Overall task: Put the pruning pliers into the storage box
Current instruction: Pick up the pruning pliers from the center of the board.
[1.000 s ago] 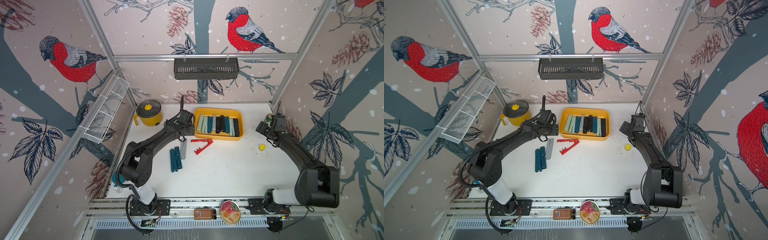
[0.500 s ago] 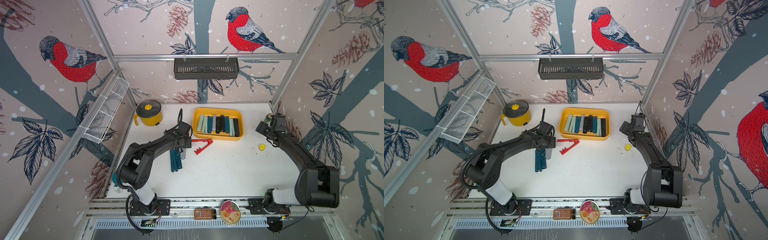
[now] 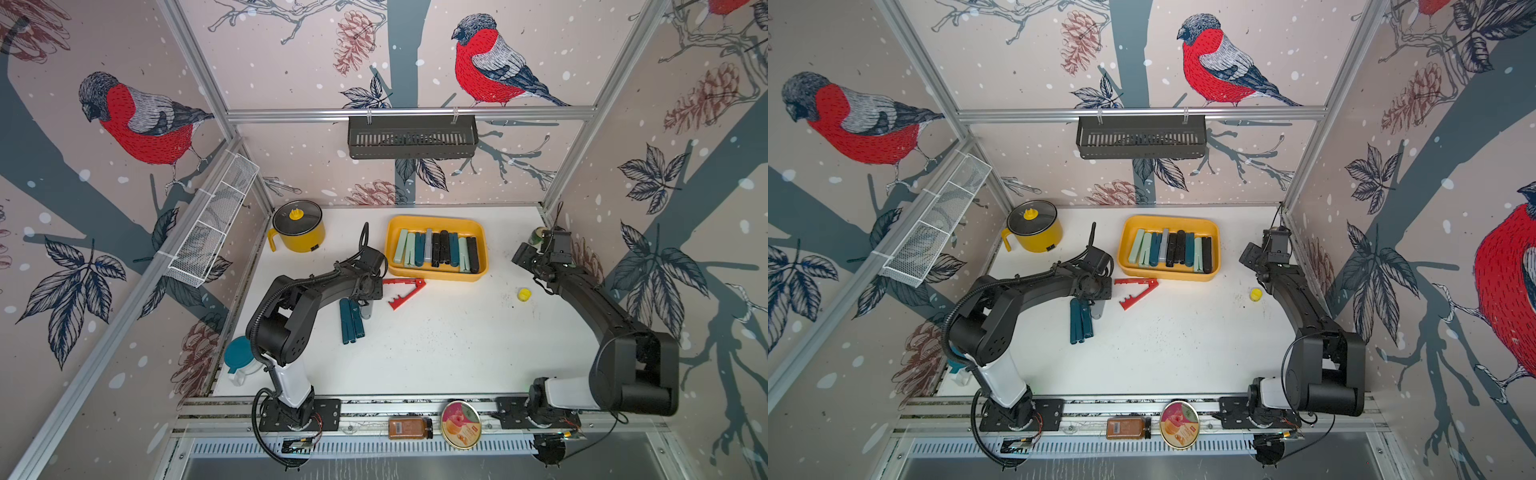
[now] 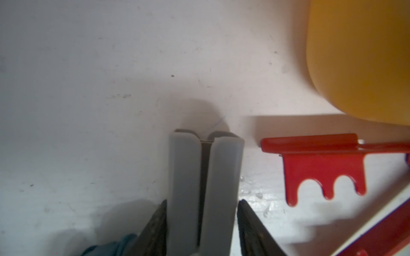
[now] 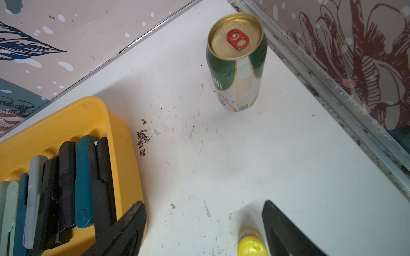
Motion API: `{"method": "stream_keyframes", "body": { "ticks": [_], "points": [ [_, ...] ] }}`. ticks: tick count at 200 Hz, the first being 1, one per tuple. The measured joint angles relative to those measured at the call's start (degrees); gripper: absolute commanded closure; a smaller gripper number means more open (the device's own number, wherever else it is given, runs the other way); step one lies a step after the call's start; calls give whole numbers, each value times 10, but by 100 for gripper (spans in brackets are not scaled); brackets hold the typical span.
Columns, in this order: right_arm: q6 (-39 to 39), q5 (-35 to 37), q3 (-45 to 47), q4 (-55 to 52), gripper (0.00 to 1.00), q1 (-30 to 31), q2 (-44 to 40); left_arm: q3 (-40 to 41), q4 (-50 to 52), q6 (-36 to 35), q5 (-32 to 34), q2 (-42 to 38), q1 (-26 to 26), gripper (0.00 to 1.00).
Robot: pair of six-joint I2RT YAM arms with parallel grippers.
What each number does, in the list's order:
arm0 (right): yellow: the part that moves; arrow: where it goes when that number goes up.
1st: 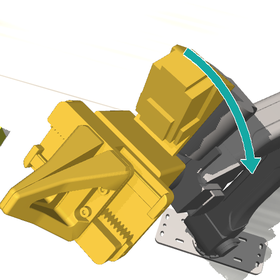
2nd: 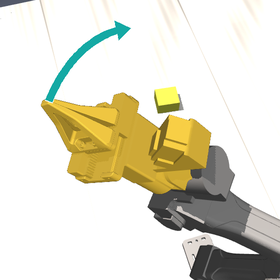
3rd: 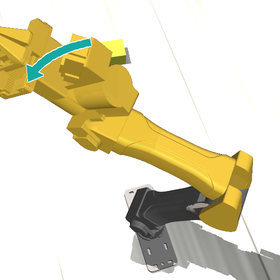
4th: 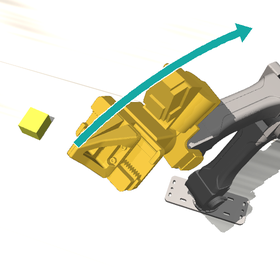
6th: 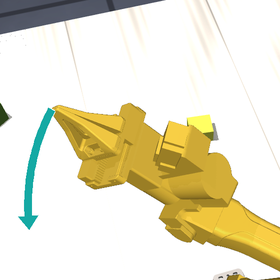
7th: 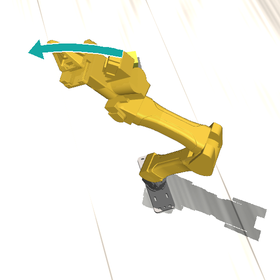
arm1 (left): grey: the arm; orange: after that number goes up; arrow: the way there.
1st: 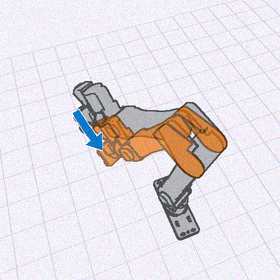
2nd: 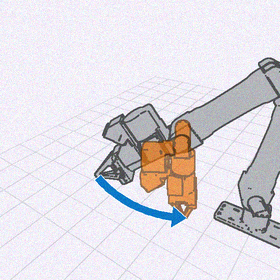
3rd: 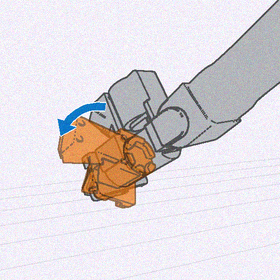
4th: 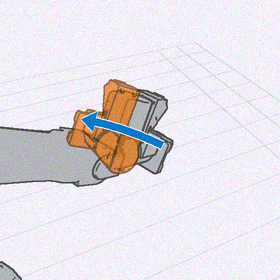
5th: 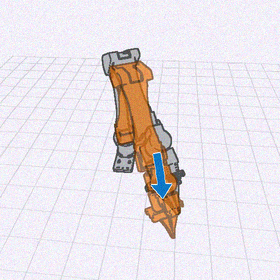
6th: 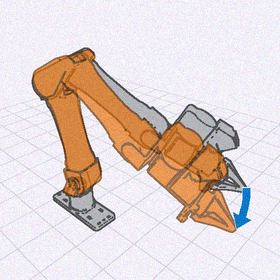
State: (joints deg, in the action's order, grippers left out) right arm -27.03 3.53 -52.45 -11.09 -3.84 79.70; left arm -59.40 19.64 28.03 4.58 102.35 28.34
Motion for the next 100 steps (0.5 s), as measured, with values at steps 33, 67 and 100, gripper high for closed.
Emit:
{"method": "stream_keyframes", "body": {
  "ticks": [33,67,100],
  "points": [
    [0,0,-1,0,17,0,2,1,-6,0,1,1,-1,78],
    [0,0,-1,0,17,0,2,4,-5,-1,2,-5,-5,84],
    [0,0,-3,0,17,0,2,4,9,-5,6,-29,-8,87]
  ]
}}
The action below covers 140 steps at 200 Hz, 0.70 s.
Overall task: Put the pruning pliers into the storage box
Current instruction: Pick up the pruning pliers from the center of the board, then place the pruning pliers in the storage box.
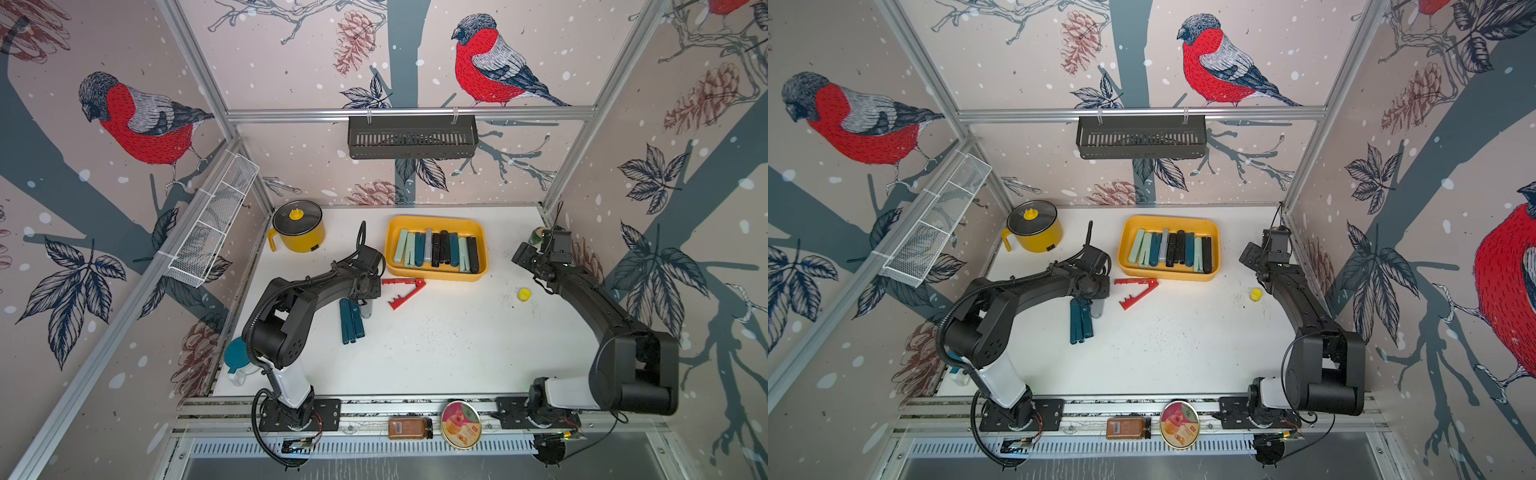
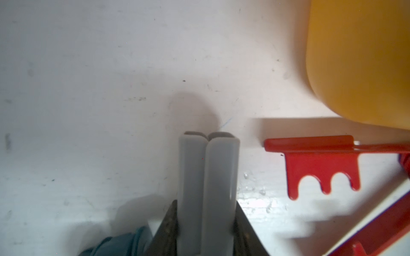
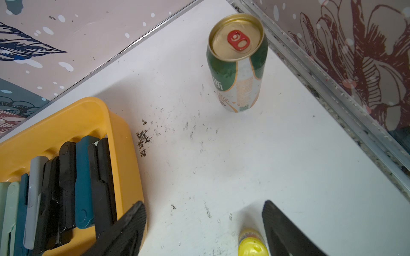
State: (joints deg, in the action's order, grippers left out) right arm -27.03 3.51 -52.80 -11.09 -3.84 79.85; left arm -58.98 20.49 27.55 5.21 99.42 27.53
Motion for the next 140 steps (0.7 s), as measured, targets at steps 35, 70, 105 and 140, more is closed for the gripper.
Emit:
{"method": "stream_keyframes", "body": {
  "ticks": [35,70,105,140],
  "points": [
    [0,0,0,0,17,0,0,-7,11,0,18,-49,-4,87],
    [0,0,0,0,17,0,0,-46,29,-6,24,-88,-4,89],
    [0,-1,0,0,17,1,-2,-134,30,-31,23,-82,11,89],
    [0,-2,0,0,17,3,-3,-268,28,-66,-1,8,47,89]
  ]
}}
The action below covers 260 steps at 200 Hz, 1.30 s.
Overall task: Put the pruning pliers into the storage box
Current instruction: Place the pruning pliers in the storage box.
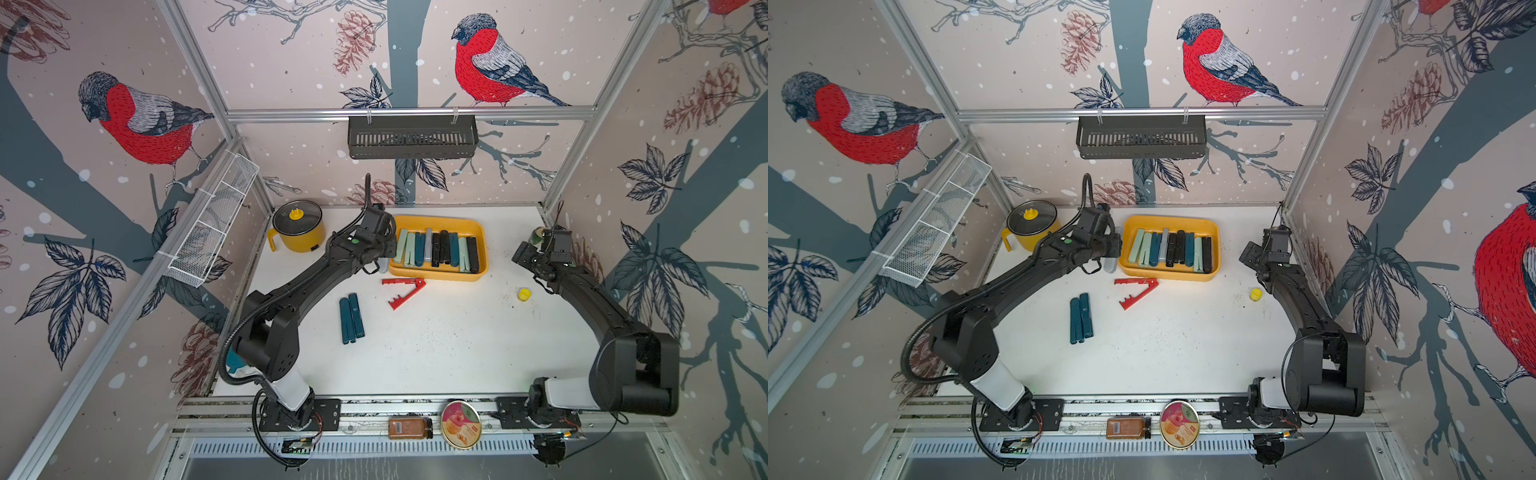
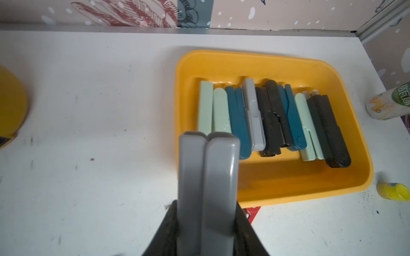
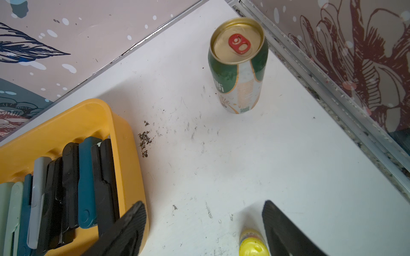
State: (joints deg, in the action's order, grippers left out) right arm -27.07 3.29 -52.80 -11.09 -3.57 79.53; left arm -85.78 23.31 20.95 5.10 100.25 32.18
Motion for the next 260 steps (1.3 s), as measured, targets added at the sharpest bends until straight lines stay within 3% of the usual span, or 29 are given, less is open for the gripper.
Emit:
{"method": "stream_keyframes", "body": {
  "ticks": [74,92,199,260],
  "points": [
    [0,-3,4,0,17,1,-5,-459,63,-28,-72,353,58,87],
    [-2,-3,4,0,17,1,-5,-523,75,-34,-80,410,69,86],
    [-2,-10,10,5,17,1,-4,-522,59,-9,-131,468,83,85],
    [-1,-11,17,7,16,-2,-7,-516,54,18,-155,489,81,66]
  ]
}}
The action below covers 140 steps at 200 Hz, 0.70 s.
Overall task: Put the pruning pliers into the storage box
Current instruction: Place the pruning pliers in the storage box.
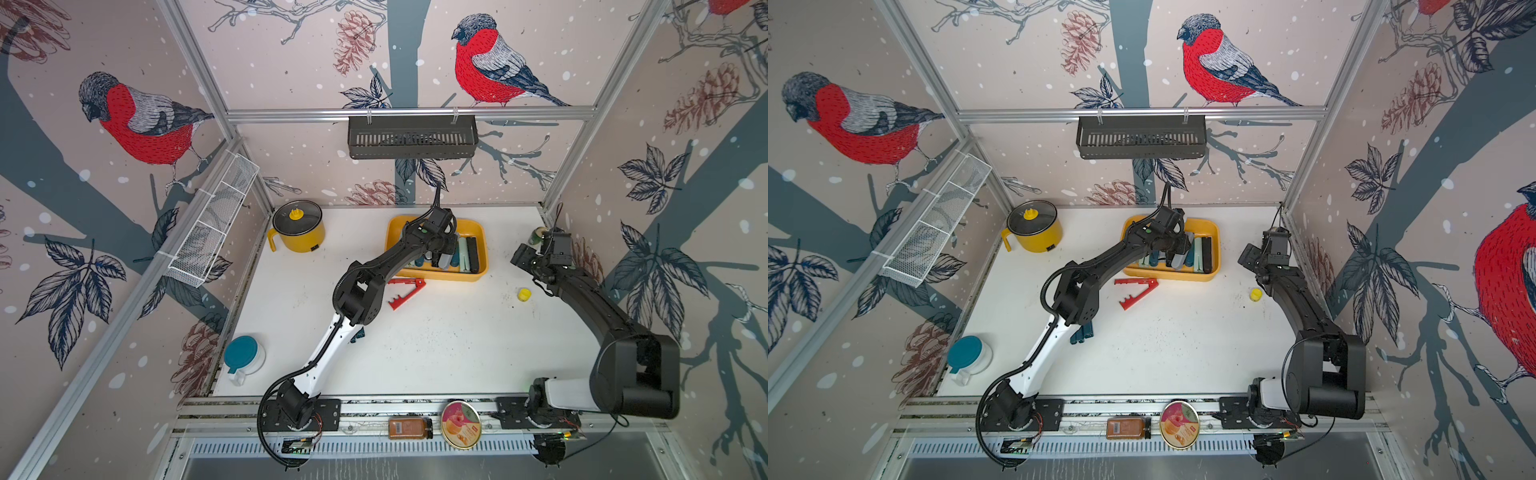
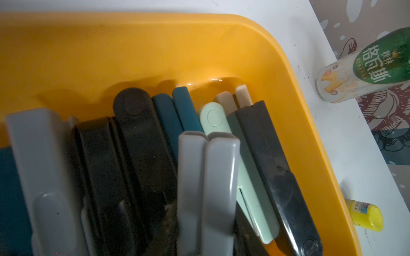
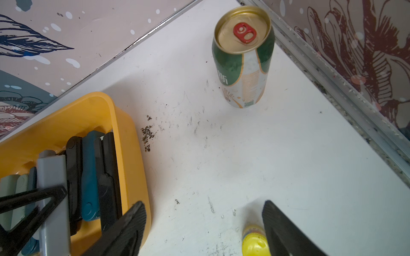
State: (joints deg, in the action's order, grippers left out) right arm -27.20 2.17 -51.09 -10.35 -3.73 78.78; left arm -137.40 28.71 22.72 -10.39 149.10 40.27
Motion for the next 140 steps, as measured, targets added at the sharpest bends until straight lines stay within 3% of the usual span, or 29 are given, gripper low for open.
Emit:
{"method": "stream_keyframes", "body": {
  "ticks": [80,140],
  "points": [
    [2,-2,4,0,16,-5,0,0,0,4,-2,16,-4,51],
    [2,-2,5,1,16,-9,-1,0,-3,4,-9,17,-4,48]
  ]
}}
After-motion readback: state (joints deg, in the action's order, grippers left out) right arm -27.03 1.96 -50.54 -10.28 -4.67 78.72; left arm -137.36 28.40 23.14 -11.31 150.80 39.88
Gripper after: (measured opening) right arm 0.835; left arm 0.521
